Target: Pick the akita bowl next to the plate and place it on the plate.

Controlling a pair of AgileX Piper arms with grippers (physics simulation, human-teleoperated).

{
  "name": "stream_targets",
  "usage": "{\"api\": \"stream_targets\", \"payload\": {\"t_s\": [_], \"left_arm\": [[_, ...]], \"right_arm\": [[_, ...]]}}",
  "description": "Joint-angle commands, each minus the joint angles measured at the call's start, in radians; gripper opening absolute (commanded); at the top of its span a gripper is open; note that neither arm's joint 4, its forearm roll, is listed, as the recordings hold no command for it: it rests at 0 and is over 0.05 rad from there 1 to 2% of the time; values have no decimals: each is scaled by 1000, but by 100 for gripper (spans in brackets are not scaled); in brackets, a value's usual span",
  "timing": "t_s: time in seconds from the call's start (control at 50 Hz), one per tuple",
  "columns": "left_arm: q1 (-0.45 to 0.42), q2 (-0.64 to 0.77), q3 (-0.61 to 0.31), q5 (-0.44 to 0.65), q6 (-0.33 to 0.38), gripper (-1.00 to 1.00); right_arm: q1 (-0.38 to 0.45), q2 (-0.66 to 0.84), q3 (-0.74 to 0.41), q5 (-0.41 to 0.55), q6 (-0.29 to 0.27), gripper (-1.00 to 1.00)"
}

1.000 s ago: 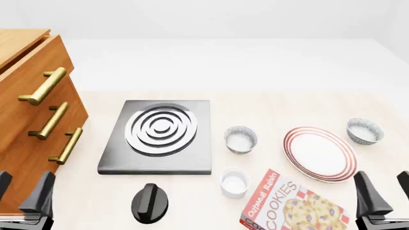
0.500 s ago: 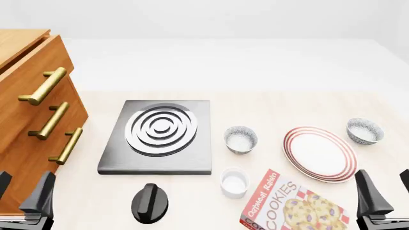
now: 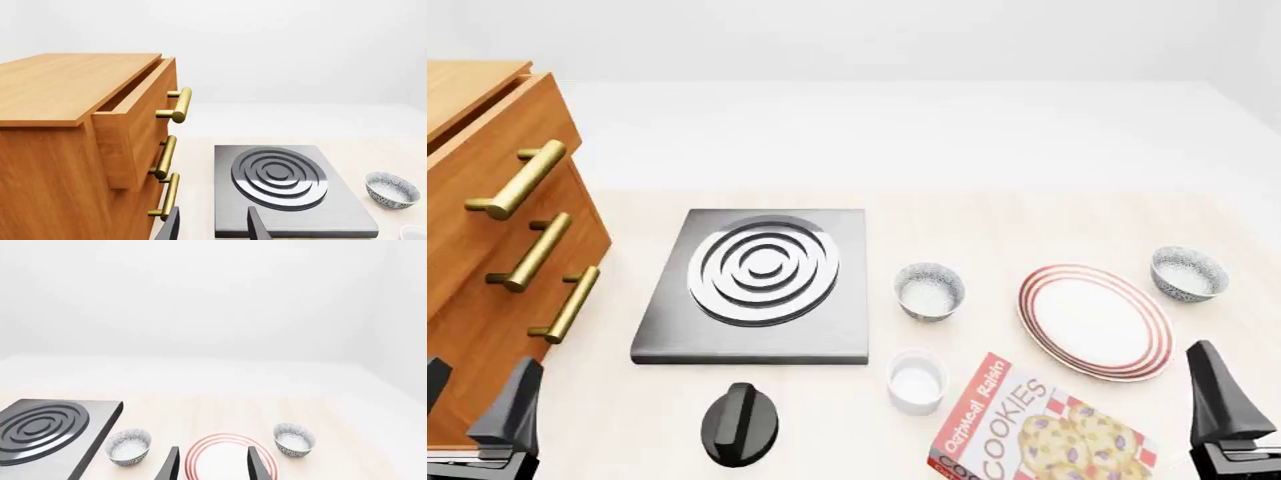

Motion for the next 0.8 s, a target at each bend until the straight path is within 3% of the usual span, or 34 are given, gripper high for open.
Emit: {"api": "stream_targets", "payload": {"t_s": [0.02,0.8], "left_arm": [[0,0,0,0,0,100],[0,0,0,0,0,100]], "right_arm": [[4,0,-51,25,-4,100],[21,33,-131,34,-21,100]]}}
